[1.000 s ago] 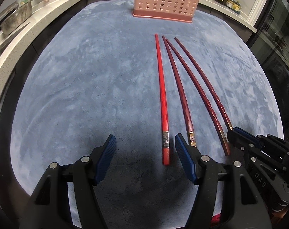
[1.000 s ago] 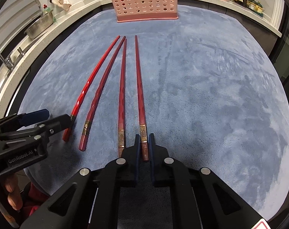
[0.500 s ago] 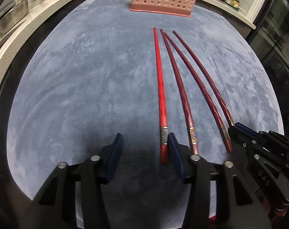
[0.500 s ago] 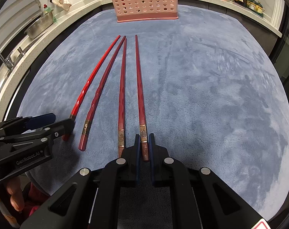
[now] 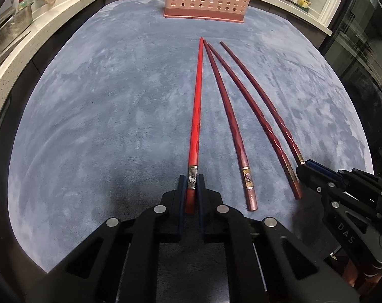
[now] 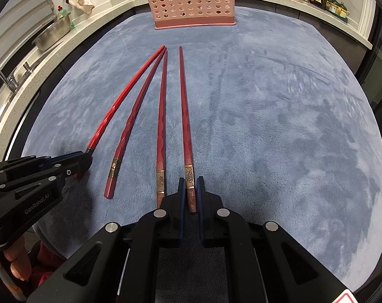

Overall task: Organize utensils
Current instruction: 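Grasp a dark red chopstick with the right tool while the left tool grasps a bright red one, then lift both chopsticks and carry them over the pink basket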

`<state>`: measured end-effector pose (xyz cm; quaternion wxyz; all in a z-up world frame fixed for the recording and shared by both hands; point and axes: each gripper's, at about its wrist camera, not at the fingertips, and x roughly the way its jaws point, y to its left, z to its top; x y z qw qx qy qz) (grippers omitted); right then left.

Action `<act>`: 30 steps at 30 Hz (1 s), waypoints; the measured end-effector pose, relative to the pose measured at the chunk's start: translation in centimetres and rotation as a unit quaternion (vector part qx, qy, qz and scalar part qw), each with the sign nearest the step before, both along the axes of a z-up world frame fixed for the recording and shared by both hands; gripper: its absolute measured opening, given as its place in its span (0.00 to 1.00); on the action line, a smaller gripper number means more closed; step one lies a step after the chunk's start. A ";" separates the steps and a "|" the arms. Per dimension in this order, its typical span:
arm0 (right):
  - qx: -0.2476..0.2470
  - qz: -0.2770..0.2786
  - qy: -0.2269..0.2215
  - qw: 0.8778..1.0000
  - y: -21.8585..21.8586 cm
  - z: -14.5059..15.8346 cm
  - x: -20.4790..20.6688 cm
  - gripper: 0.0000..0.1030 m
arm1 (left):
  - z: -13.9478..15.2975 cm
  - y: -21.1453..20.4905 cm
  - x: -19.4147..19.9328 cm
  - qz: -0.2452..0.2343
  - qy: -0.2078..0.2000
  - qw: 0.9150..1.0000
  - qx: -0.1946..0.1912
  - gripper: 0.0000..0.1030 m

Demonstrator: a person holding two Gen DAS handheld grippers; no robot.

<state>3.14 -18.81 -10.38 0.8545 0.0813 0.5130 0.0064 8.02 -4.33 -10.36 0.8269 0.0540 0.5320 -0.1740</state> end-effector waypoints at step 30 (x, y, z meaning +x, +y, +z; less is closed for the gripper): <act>0.023 -0.034 -0.149 0.988 -2.4 13.2 0.0 0.07 | 13.2 2.5 1.6 0.031 -0.123 0.990 -0.066 0.07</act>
